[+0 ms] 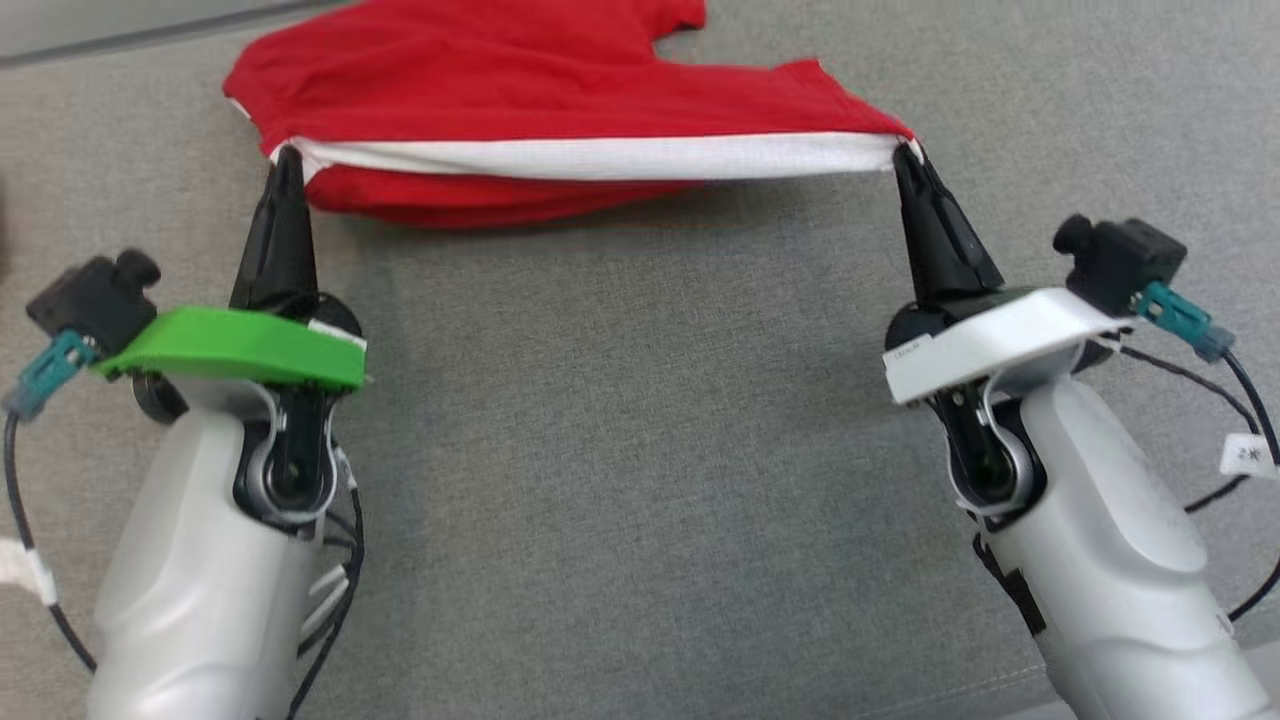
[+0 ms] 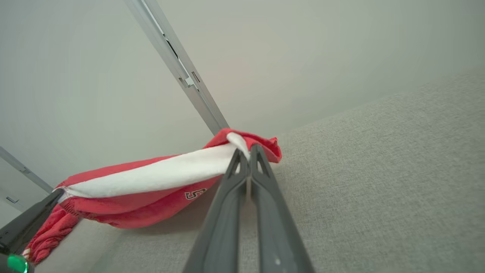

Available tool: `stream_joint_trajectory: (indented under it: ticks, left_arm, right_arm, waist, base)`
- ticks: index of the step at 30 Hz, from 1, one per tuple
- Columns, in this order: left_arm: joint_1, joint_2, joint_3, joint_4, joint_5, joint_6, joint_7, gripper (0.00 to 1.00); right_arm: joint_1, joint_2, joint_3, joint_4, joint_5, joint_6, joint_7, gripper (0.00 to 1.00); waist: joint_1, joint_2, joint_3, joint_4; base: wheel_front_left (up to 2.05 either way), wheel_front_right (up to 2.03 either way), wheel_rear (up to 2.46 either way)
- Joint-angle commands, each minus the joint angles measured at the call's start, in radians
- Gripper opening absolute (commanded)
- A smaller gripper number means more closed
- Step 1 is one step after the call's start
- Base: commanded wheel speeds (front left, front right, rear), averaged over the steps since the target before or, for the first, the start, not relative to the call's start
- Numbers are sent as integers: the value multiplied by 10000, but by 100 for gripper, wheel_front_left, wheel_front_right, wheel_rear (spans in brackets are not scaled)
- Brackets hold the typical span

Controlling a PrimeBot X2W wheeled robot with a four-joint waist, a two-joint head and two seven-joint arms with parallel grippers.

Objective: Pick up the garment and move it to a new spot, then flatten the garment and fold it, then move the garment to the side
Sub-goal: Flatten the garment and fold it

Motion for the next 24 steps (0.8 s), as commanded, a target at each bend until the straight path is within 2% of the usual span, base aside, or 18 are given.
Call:
stream_joint_trajectory:
  ticks: [1, 6, 14, 20, 24]
  left_arm:
    - [503, 33, 244, -423, -40, -34, -49, 0]
    - [2719, -370, 1012, -2189, 534, -24, -56, 0]
    - [5726, -896, 1077, -4293, 1262, -11, -59, 0]
    - [7300, -995, 891, -5823, 1385, 281, -47, 0]
    - [8033, -1029, 655, -6442, 1277, 507, 215, 0]
  right_arm:
    - [434, -163, -106, -270, 89, -3, -29, 0]
    - [2049, -422, -402, -1410, 261, -6, -30, 0]
    - [4650, -896, -966, -3209, 519, -9, 351, 0]
    - [6267, -815, -1744, -5052, 252, -11, 1315, 0]
    - [6928, -570, -2133, -5853, 31, -9, 2035, 0]
  waist:
    - [0, 0, -812, 348]
    - [0, 0, -1823, 456]
    - [0, 0, -3425, 393]
    - [0, 0, -3805, 353]
    - [0, 0, -3755, 525]
  base:
    - [0, 0, 0]
    - [0, 0, 0]
    - [0, 0, 0]
    - [0, 0, 0]
    - [0, 0, 0]
